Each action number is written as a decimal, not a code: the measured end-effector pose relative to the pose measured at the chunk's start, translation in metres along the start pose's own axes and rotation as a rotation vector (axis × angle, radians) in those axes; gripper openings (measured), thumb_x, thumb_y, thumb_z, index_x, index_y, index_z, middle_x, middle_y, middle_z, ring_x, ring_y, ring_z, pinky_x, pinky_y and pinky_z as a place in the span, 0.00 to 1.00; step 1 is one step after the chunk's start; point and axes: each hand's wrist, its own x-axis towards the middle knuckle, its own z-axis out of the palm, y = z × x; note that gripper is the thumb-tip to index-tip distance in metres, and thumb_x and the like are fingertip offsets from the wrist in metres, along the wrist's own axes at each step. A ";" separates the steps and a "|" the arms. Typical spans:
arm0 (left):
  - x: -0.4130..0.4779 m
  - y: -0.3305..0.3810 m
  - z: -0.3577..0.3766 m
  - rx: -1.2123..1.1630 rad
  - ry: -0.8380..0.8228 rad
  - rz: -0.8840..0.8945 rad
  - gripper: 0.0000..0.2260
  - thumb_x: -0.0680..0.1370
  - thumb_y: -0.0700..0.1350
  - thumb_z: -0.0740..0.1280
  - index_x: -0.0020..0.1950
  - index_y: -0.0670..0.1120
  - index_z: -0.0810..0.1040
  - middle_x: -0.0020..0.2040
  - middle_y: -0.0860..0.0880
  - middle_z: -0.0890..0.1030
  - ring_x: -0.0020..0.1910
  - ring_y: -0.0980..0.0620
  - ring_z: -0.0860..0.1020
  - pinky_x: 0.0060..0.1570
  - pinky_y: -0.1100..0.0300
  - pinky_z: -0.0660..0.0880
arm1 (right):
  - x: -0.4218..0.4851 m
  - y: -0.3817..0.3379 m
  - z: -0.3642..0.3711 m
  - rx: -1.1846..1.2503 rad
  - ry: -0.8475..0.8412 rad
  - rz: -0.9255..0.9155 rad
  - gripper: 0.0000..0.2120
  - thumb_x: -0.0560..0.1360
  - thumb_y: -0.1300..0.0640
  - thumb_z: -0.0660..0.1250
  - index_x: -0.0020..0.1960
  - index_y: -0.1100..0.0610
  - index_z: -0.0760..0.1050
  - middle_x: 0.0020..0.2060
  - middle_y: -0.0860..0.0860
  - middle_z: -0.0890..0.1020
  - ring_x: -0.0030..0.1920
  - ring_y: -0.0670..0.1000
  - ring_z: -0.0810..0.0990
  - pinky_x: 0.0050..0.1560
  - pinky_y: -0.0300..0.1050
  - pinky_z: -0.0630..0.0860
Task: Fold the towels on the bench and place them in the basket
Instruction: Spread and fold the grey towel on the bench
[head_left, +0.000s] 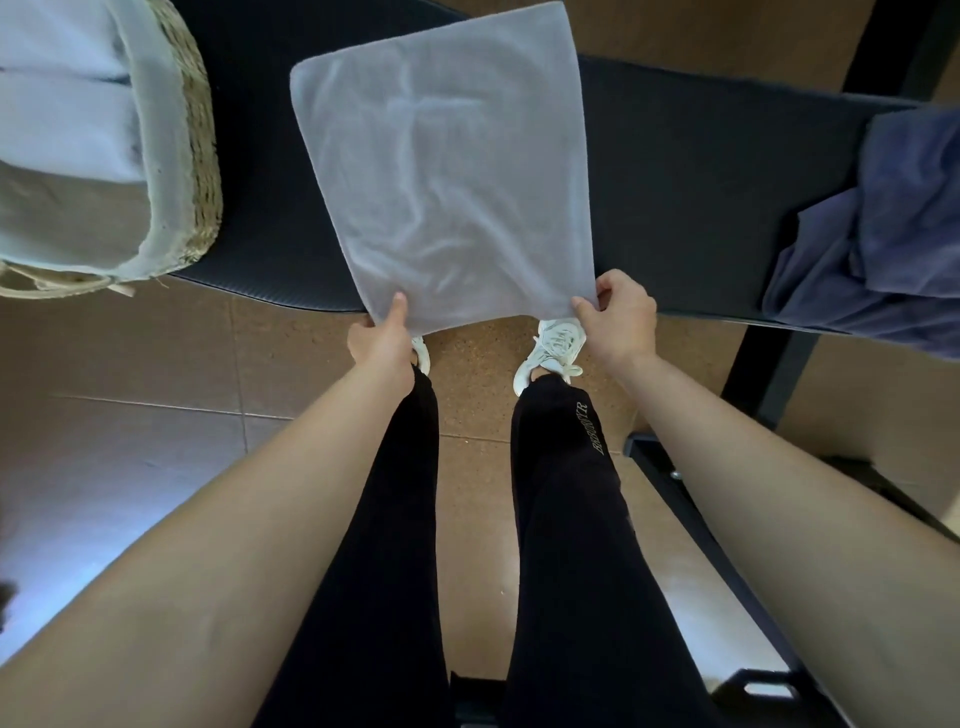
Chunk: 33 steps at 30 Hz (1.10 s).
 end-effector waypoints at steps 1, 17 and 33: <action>0.001 -0.001 -0.003 0.009 -0.003 -0.006 0.21 0.76 0.54 0.76 0.61 0.44 0.74 0.44 0.53 0.76 0.39 0.54 0.77 0.49 0.54 0.80 | 0.000 0.001 0.000 0.005 -0.008 0.010 0.06 0.79 0.56 0.70 0.53 0.58 0.78 0.44 0.48 0.81 0.46 0.51 0.80 0.48 0.44 0.76; 0.001 -0.008 -0.088 0.063 -0.082 0.214 0.13 0.82 0.40 0.69 0.64 0.51 0.76 0.48 0.49 0.85 0.34 0.54 0.83 0.34 0.63 0.79 | -0.053 0.017 -0.001 0.282 -0.207 0.007 0.19 0.81 0.62 0.65 0.68 0.46 0.78 0.42 0.60 0.85 0.33 0.50 0.83 0.44 0.51 0.85; 0.030 0.079 -0.090 0.570 -0.413 0.532 0.16 0.71 0.42 0.81 0.58 0.48 0.85 0.49 0.49 0.86 0.48 0.56 0.84 0.53 0.62 0.80 | 0.019 -0.060 -0.032 0.225 -0.032 -0.211 0.06 0.79 0.52 0.71 0.51 0.54 0.84 0.41 0.47 0.81 0.40 0.42 0.77 0.40 0.32 0.73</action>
